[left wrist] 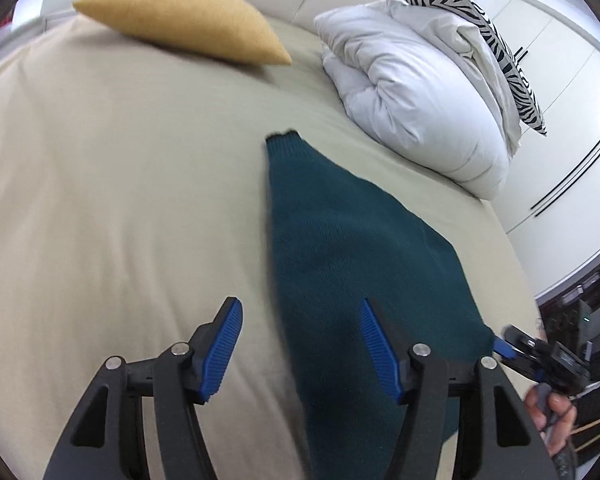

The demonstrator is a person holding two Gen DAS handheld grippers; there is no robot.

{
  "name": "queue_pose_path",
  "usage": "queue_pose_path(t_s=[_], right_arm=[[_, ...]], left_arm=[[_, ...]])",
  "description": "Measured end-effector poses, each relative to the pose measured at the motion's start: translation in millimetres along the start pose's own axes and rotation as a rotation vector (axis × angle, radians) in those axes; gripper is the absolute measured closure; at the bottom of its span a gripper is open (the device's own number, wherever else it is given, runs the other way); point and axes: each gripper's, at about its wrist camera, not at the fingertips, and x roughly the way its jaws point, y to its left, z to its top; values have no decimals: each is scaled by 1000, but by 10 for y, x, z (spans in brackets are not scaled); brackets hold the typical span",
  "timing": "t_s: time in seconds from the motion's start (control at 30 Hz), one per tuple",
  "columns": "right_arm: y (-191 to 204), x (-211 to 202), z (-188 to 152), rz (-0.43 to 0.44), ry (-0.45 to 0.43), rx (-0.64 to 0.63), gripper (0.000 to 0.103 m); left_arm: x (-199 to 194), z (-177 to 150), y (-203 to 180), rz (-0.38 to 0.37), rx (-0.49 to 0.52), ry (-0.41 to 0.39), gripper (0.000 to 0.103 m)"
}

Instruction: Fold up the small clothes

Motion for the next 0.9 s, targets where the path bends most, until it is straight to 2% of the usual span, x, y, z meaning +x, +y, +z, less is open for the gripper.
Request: queue_pose_path(t_s=[0.1, 0.17, 0.27, 0.33, 0.37, 0.43, 0.57, 0.7, 0.77, 0.9], right_arm=[[-11, 193, 116, 5, 24, 11, 49], [-77, 354, 181, 31, 58, 65, 49], [-94, 495, 223, 37, 82, 72, 49], [-94, 555, 237, 29, 92, 77, 52], [-86, 594, 253, 26, 100, 75, 57], [-67, 675, 275, -7, 123, 63, 65], [17, 756, 297, -87, 144, 39, 72], [325, 700, 168, -237, 110, -90, 77], [515, 639, 109, -284, 79, -146, 80], [963, 409, -135, -286, 36, -244, 80]], left_arm=[[96, -57, -1, -44, -35, 36, 38], [215, -91, -51, -76, -31, 85, 37], [361, -145, -87, -130, -52, 150, 34], [403, -152, -75, -141, -64, 149, 34], [424, -129, -78, -143, -70, 151, 34], [458, -96, -76, -142, -79, 162, 35], [521, -57, -110, -117, -67, 192, 47], [456, -93, -159, -80, -30, 193, 57], [358, -122, -176, -67, -19, 186, 60], [-11, -274, -259, -16, 55, 151, 62]])
